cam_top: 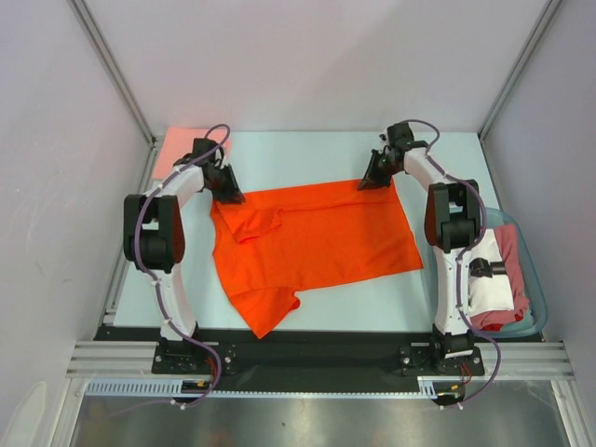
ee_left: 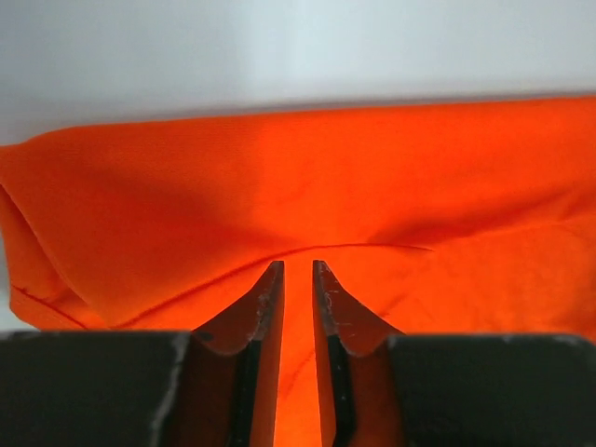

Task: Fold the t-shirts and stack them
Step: Fold the tshirt

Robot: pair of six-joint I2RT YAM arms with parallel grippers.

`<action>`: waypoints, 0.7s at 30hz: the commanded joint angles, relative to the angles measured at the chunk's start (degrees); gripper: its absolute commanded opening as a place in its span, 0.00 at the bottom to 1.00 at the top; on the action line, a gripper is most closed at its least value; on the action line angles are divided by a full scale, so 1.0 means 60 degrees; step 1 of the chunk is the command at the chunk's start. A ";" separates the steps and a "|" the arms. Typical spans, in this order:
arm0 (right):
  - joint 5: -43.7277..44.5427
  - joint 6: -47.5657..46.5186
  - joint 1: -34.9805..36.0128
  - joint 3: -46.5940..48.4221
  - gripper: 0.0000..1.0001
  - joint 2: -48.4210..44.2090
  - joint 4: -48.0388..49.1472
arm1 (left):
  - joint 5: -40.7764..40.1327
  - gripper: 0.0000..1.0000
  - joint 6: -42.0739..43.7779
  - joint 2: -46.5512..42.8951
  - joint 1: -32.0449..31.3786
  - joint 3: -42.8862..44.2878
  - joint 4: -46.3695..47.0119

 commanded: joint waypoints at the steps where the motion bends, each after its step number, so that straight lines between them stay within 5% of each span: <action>1: -0.0309 0.0191 -0.0145 -0.0319 0.02 -0.0382 0.0483 | -0.0198 0.22 0.0008 0.0216 0.0335 0.0164 0.0080; 12: 0.0394 0.0030 -0.0907 -0.2063 0.00 -0.0514 0.0848 | -0.0770 0.17 0.0022 -0.0720 0.0482 -0.2122 0.0418; 21: 0.0380 0.0014 -0.0966 -0.1712 0.00 -0.0821 0.0468 | -0.0977 0.23 0.0112 -0.1352 0.0802 -0.0250 -0.0359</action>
